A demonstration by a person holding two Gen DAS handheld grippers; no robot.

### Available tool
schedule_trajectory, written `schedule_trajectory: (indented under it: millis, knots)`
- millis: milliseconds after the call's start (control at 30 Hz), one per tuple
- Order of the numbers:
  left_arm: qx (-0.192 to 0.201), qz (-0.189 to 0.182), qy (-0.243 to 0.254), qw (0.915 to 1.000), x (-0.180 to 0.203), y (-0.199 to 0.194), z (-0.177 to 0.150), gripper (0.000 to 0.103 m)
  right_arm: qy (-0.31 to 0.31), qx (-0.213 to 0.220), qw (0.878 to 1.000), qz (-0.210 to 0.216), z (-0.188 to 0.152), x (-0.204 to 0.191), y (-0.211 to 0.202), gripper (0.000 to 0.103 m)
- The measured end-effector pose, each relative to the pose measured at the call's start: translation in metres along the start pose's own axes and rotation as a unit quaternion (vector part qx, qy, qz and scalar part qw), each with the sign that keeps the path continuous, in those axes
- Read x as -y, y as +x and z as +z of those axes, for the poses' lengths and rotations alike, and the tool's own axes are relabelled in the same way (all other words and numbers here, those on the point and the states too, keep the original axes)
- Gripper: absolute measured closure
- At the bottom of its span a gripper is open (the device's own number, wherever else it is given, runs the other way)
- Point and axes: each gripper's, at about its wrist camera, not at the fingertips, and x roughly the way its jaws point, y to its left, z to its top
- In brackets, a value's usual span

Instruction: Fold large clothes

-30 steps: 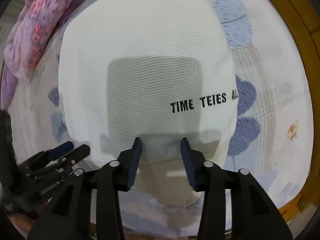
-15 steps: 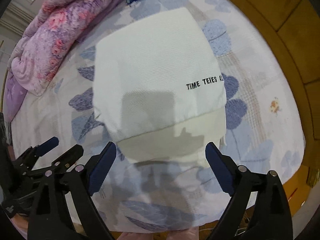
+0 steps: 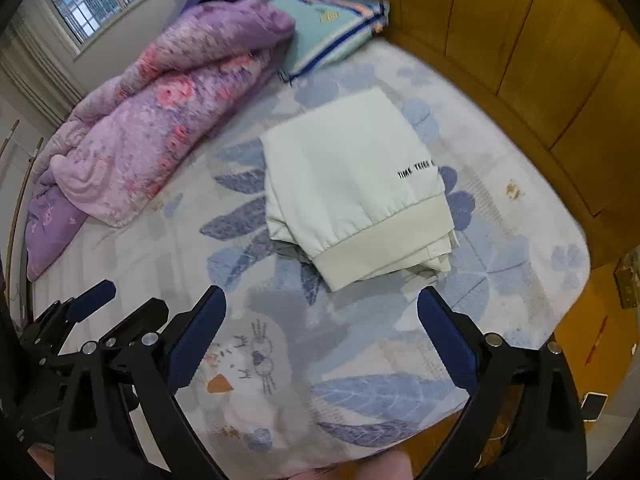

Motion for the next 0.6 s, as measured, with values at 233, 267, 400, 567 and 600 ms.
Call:
schedule_trajectory:
  millis: [233, 267, 400, 567, 600]
  knots:
    - [0.043, 0.012, 0.013, 0.9989, -0.007, -0.07, -0.043, 0.012, 0.002, 0.054, 0.999, 0.002, -0.049, -0.037, -0.054, 0.009]
    - [0.047, 0.012, 0.017, 0.9987, -0.008, -0.078, -0.048, 0.012, 0.001, 0.063, 0.998, 0.004, -0.058, -0.043, -0.061, 0.009]
    - [0.069, 0.02, 0.033, 0.9968, -0.013, -0.118, -0.079, 0.012, 0.01, 0.1, 0.995, 0.0, -0.095, -0.065, -0.094, 0.009]
    - [0.084, 0.021, 0.03, 0.9958, -0.032, -0.171, -0.12, 0.012, 0.022, 0.129, 0.991, -0.001, -0.139, -0.093, -0.132, 0.009]
    - [0.088, 0.022, 0.027, 0.9955, -0.039, -0.182, -0.129, 0.011, 0.023, 0.132, 0.991, -0.001, -0.146, -0.098, -0.139, 0.009]
